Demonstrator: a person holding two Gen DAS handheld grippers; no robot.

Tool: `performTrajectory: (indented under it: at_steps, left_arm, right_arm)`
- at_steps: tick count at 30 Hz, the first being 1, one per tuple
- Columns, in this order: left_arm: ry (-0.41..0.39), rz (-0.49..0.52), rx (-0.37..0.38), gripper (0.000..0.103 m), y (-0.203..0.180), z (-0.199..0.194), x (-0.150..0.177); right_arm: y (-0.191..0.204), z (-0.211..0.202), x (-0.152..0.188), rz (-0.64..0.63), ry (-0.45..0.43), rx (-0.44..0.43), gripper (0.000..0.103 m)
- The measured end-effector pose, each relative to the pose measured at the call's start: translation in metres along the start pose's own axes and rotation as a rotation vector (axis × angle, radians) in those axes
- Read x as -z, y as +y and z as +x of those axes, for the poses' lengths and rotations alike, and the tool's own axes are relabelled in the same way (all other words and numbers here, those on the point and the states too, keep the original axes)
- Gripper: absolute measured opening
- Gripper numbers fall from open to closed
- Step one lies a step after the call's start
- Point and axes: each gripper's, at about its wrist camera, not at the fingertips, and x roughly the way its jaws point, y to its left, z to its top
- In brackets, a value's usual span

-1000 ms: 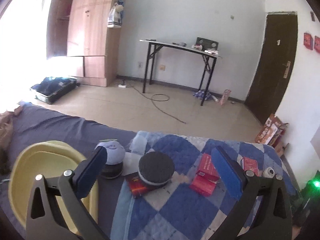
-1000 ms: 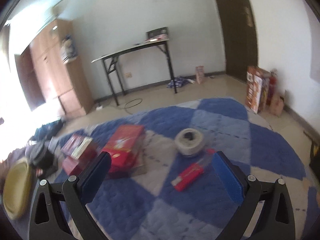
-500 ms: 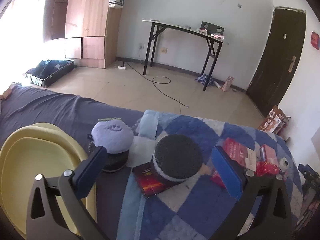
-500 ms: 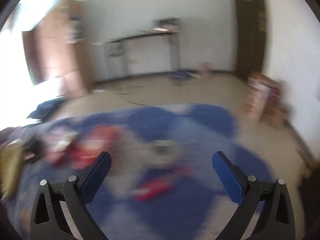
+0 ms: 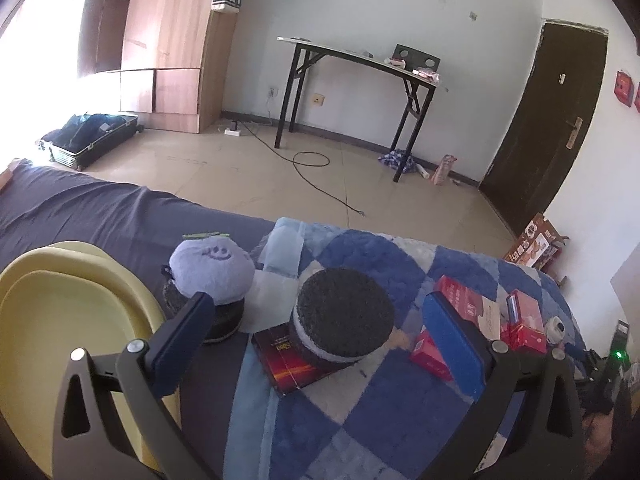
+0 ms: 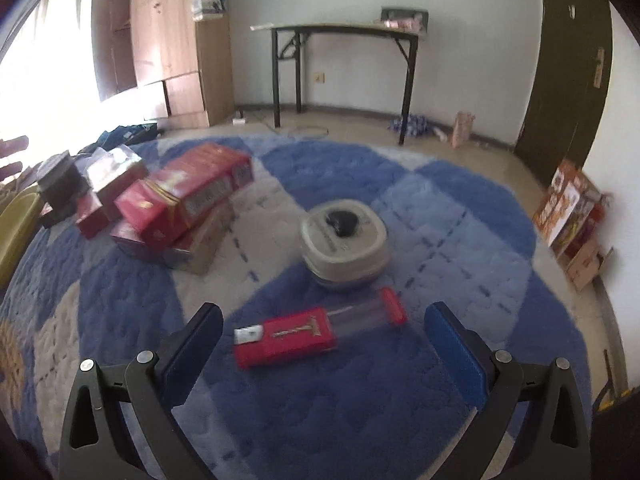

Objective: Organize rigid objects
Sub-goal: 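Grasp the black round foam cylinder with the left tool while the right tool grasps the red lighter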

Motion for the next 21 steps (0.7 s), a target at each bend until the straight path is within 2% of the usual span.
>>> performTrajectory:
  at_steps: [3, 8, 15, 19, 21]
  left_arm:
    - [0.011, 0.026, 0.003, 0.103, -0.004, 0.005, 0.002]
    - [0.036, 0.027, -0.028, 0.103, -0.006, 0.019, 0.007]
    - [0.070, 0.115, -0.085, 0.103, -0.018, 0.041, 0.018]
    - [0.069, 0.148, -0.099, 0.103, -0.025, 0.055, 0.022]
    - [0.096, 0.177, -0.114, 0.103, -0.028, 0.063, 0.025]
  right_arm:
    - [-0.003, 0.014, -0.006, 0.002, 0.022, -0.011, 0.103]
    - [0.010, 0.022, -0.010, -0.057, 0.029, 0.029, 0.103]
    - [0.030, 0.036, -0.012, -0.139, 0.015, 0.089, 0.103]
    - [0.032, 0.037, -0.011, -0.138, 0.010, 0.083, 0.103]
    - [0.036, 0.037, -0.010, -0.146, 0.008, 0.087, 0.102]
